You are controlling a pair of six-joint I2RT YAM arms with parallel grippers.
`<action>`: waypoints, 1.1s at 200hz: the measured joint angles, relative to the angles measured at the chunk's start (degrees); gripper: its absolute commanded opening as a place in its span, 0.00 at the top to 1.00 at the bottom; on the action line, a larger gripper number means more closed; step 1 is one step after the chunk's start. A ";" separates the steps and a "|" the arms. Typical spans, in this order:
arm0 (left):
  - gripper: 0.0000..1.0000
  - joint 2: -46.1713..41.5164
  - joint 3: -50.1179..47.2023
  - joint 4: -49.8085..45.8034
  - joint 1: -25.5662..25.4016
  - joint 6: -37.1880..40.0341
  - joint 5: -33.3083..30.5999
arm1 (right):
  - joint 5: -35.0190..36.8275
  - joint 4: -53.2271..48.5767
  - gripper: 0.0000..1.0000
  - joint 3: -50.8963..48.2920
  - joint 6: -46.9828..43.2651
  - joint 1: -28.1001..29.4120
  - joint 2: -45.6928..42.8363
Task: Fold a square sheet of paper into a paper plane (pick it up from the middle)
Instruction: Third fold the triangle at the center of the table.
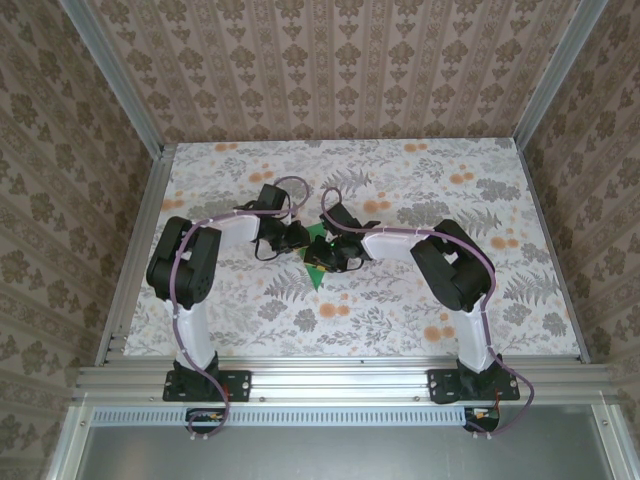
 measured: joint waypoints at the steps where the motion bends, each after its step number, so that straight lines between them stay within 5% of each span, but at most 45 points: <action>1: 0.79 0.00 0.02 -0.02 0.00 0.00 0.00 | 0.04 -0.02 0.83 -0.02 0.11 0.00 0.00; 45: 0.80 -0.04 0.17 -0.26 0.00 -0.02 1.03 | -0.04 0.20 0.94 -0.66 -0.13 -0.37 0.26; 127: 0.88 -8.94 -8.22 2.08 -0.07 -3.32 4.11 | -0.02 0.13 0.96 -0.66 -0.50 -0.37 0.26; 220: 0.98 -9.14 -9.88 1.84 -2.16 -4.42 3.08 | -0.04 -0.07 0.98 -0.66 -0.50 -0.37 0.26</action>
